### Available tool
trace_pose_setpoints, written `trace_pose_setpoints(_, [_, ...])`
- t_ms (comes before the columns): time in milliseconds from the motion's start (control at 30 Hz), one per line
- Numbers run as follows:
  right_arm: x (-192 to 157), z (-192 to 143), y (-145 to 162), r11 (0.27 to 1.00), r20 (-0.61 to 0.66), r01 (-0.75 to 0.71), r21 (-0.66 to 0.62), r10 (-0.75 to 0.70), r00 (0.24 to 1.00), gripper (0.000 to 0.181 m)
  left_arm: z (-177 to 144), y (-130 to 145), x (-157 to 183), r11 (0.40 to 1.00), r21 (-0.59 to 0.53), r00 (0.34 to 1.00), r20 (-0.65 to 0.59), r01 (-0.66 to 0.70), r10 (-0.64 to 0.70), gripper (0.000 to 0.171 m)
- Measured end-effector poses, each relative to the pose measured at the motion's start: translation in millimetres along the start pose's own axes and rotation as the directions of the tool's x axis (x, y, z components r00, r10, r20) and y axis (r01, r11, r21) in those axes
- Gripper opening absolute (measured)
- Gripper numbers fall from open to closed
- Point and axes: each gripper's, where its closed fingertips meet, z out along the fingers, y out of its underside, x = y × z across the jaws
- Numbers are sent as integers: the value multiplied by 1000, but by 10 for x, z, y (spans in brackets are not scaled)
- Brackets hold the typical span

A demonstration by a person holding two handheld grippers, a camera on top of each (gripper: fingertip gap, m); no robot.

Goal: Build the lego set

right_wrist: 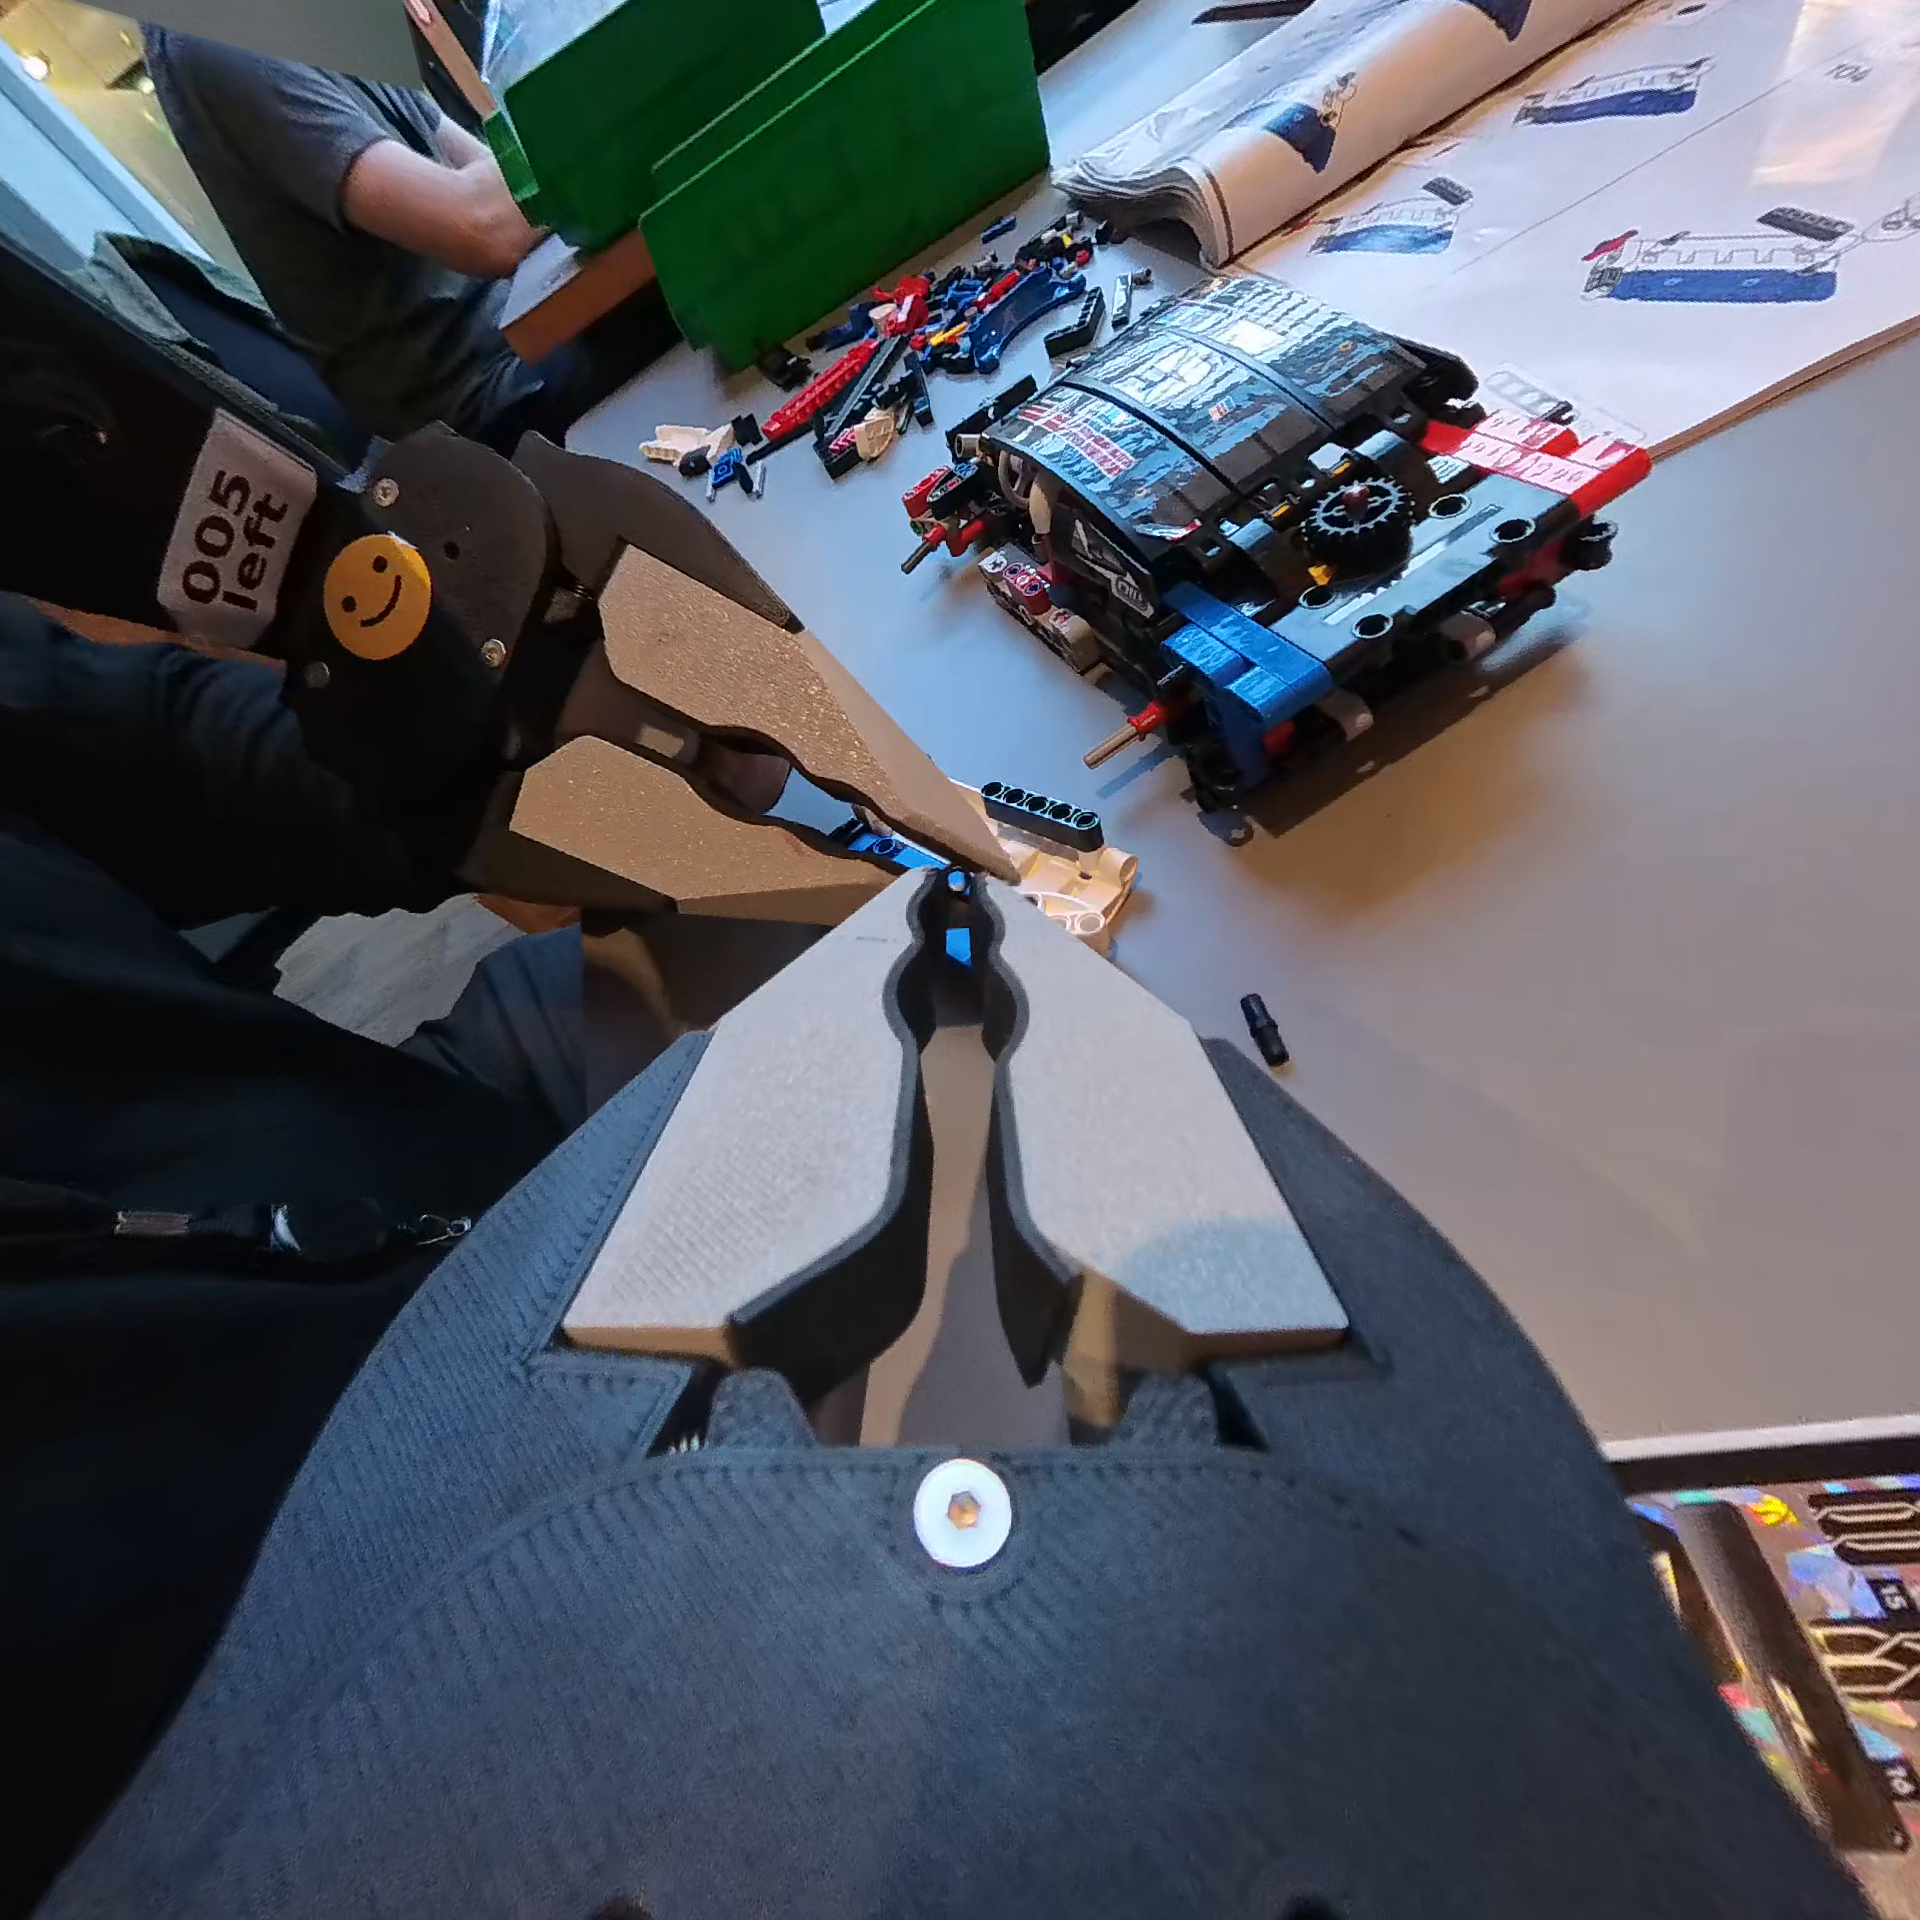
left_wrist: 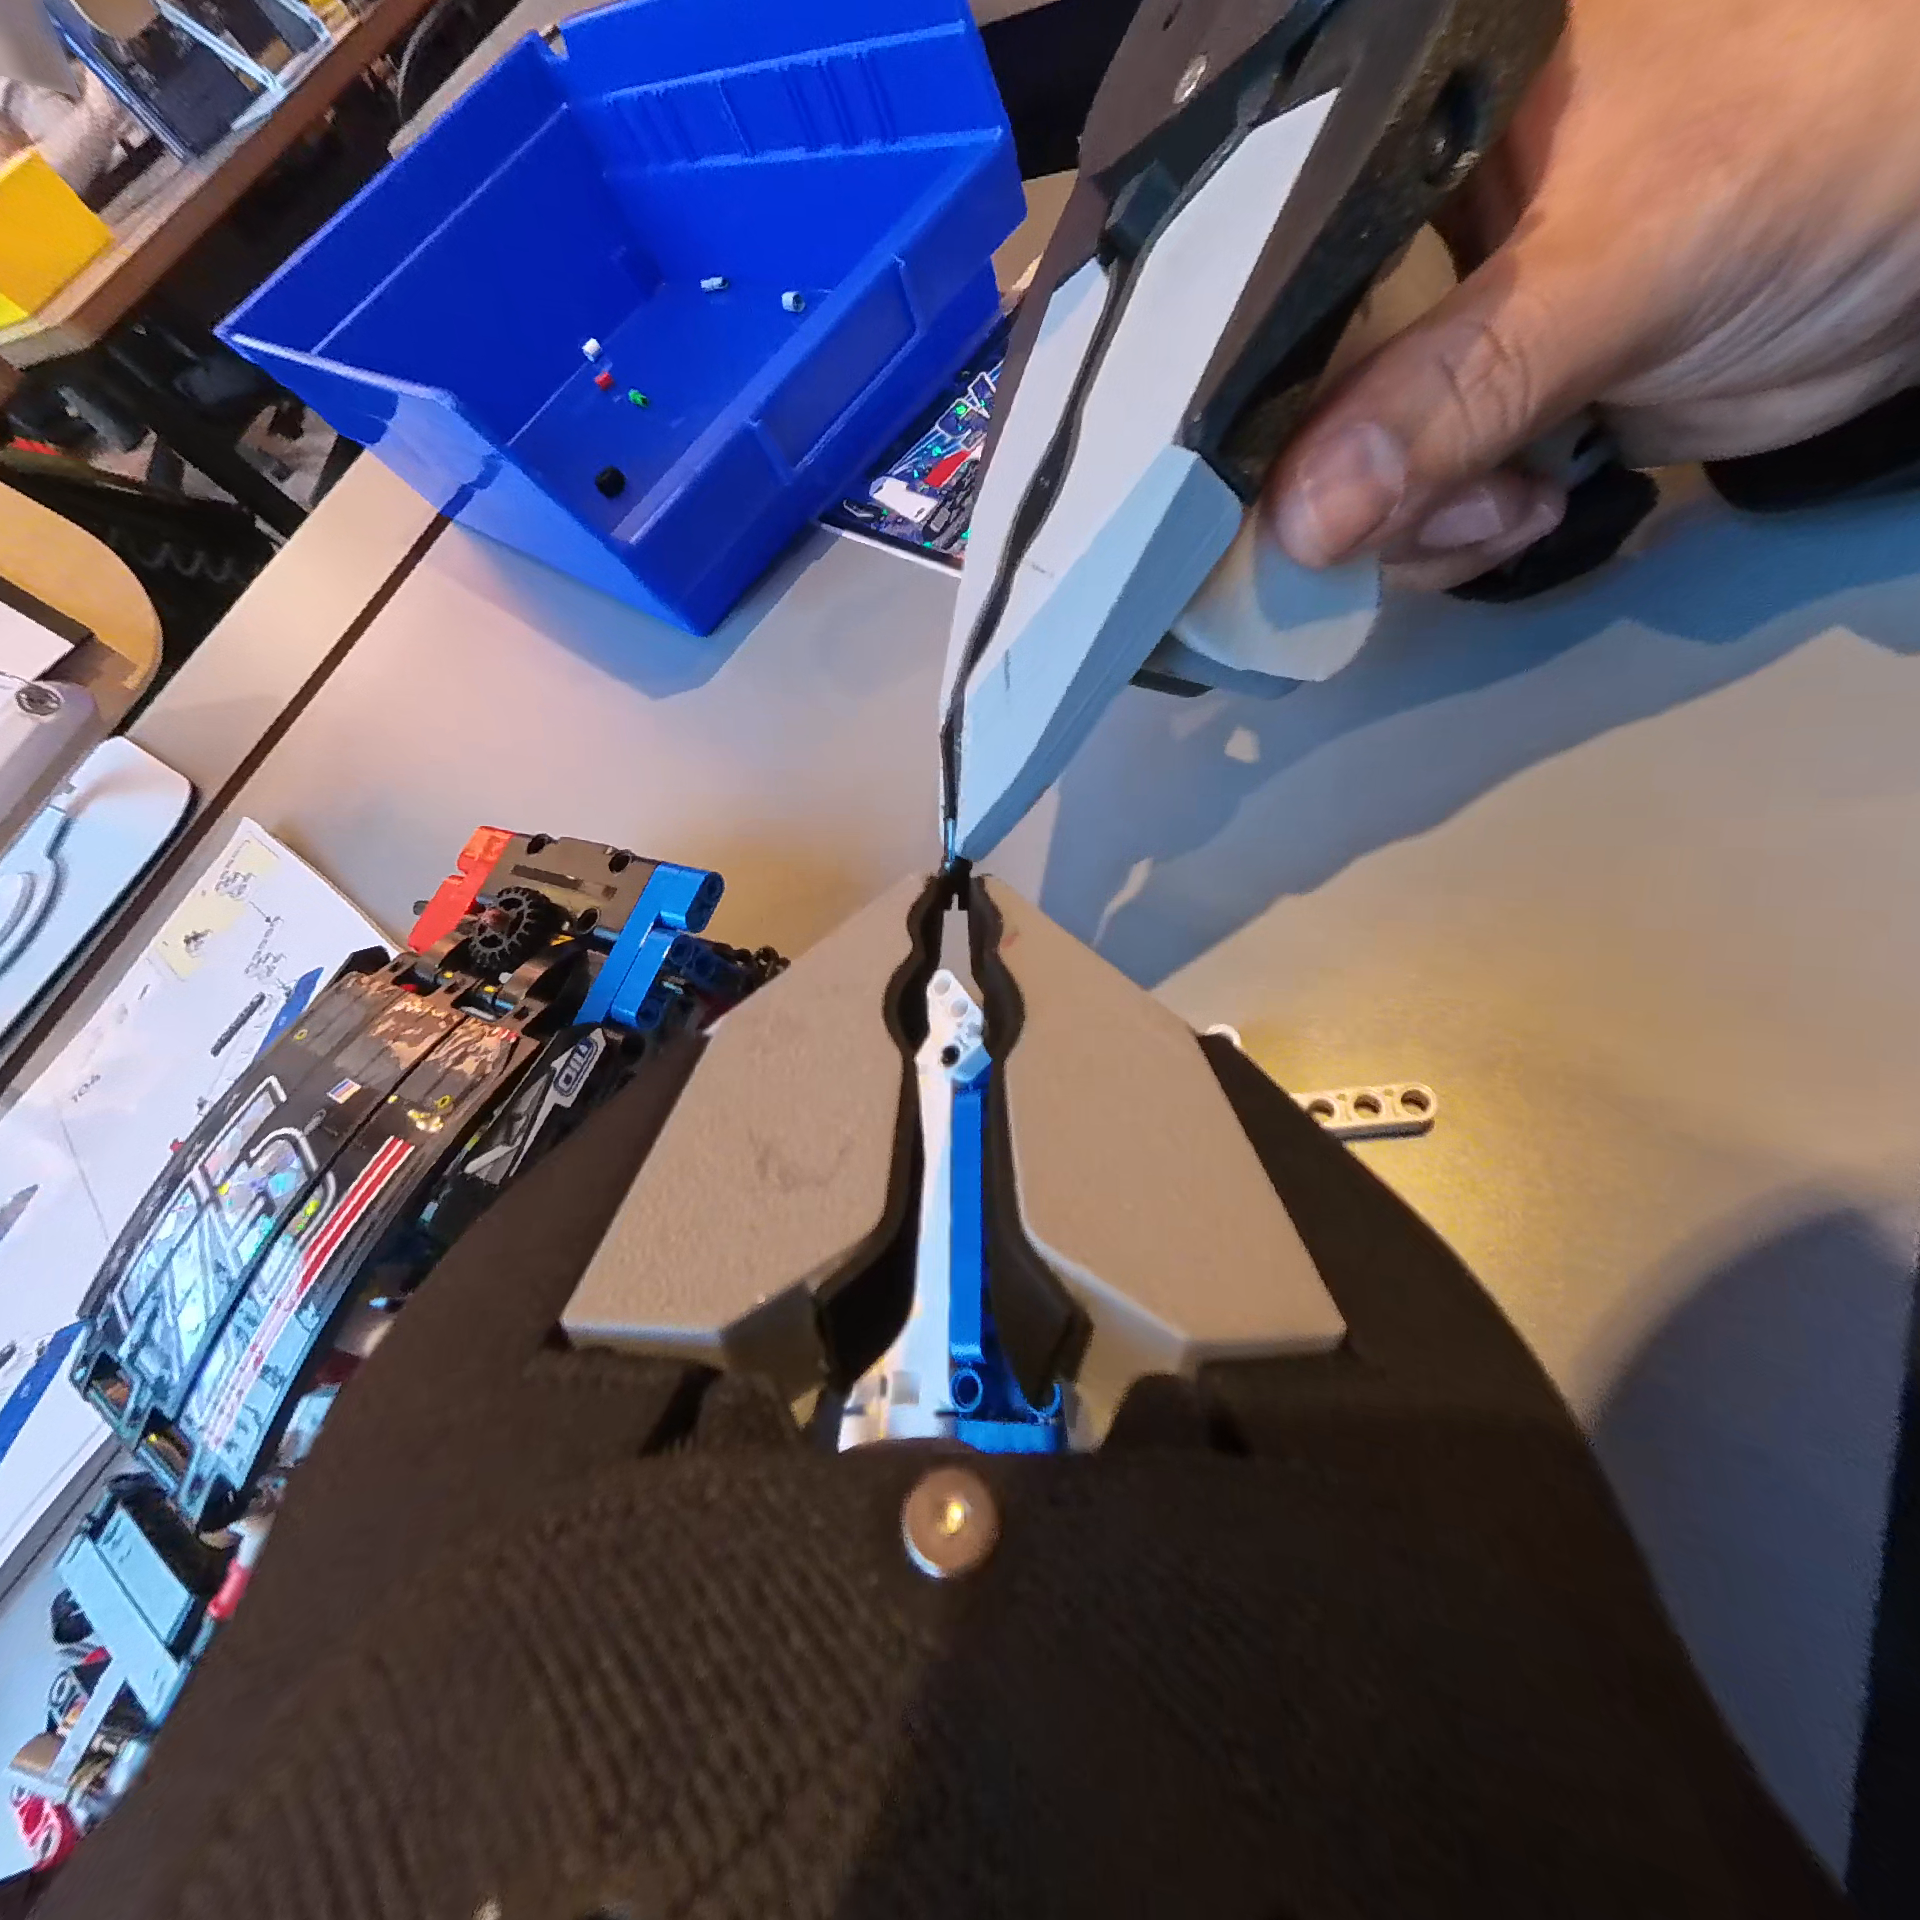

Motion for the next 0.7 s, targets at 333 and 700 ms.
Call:
trace_pose_setpoints(333, [14,73,-4,1000,18,-24,-1,24,1000,1,4,74,-33,999,-33,999,14,32,-32,2])
trace_pose_setpoints(700, [249,158,115,971,2,84,-225,-86,996,1,50,427,10,962,-217,977,-93,168,-191,23])
